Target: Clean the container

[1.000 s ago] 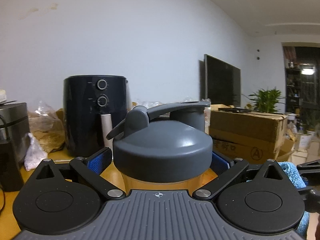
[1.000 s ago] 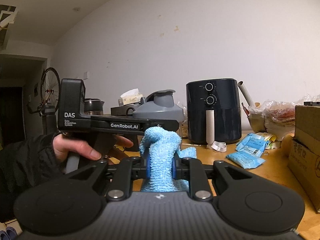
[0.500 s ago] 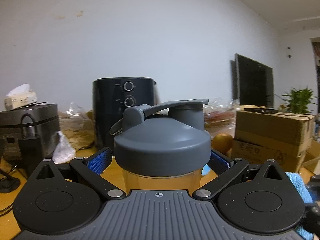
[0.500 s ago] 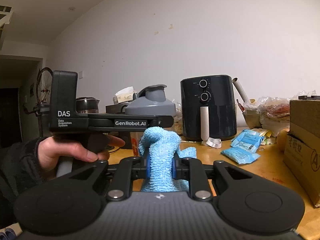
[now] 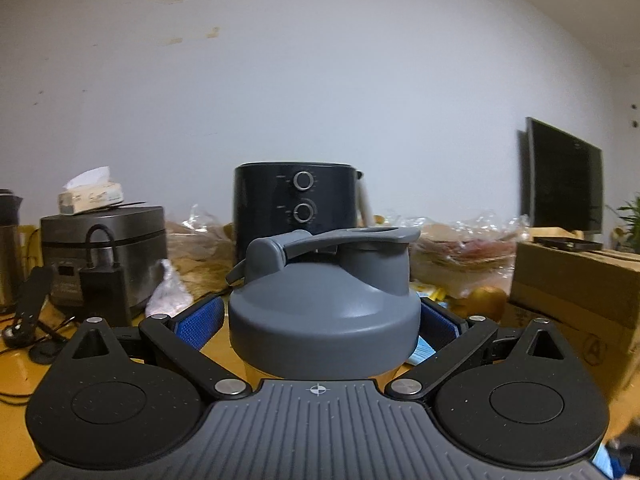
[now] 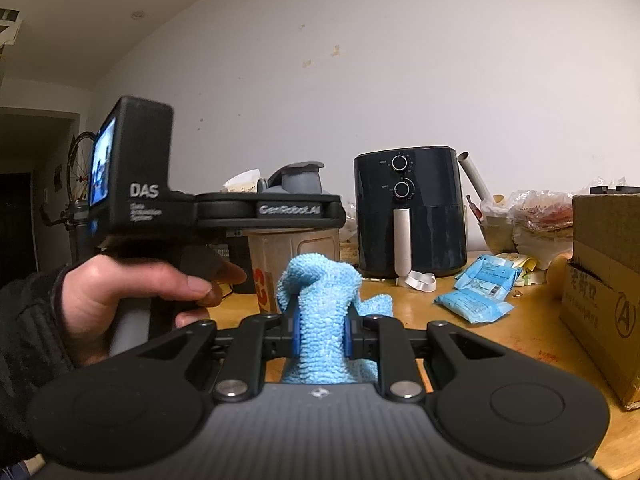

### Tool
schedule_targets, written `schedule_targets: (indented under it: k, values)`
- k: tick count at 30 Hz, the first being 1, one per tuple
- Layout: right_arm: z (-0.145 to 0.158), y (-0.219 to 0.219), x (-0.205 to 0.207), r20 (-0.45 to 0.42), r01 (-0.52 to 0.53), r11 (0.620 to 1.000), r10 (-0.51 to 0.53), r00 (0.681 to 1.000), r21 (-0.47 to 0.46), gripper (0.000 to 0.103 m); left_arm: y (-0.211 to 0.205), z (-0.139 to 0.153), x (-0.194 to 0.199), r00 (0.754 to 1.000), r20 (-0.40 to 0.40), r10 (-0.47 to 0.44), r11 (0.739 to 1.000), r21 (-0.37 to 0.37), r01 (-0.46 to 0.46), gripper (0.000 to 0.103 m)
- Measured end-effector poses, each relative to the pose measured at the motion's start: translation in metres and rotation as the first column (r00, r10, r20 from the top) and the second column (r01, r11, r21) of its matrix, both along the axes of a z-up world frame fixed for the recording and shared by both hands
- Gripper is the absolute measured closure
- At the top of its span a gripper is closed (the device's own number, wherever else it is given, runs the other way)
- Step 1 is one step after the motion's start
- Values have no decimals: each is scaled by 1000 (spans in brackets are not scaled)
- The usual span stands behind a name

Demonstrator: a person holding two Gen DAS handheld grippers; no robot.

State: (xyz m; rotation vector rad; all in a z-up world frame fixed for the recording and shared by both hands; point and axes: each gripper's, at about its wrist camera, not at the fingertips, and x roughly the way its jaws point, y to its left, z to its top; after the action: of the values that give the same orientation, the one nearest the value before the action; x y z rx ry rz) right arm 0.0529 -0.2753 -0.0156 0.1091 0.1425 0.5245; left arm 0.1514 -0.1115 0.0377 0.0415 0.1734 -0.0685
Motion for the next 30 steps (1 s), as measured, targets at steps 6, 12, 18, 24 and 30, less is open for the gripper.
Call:
schedule_targets:
  k: [6, 12, 18, 24, 30]
  values:
    - [-1, -1, 1, -4, 2, 1000, -2, 1000, 4, 86, -12, 1, 4, 995, -6, 96, 995, 7, -96, 0]
    - [-3, -3, 2, -10, 9, 1000, -9, 1000, 6, 86, -26, 4, 6, 983, 14, 184, 982, 34, -185, 0]
    - [-4, -5, 2, -11, 13, 1000, -12, 1000, 10, 86, -35, 7, 6, 969, 22, 247, 969, 24, -247, 0]
    - [-4, -7, 0, -12, 16, 1000, -15, 1000, 16, 86, -40, 9, 8, 951, 23, 309, 951, 20, -310, 0]
    - [-4, -9, -1, -13, 18, 1000, -18, 1000, 21, 86, -45, 9, 10, 940, 18, 341, 940, 18, -341, 0]
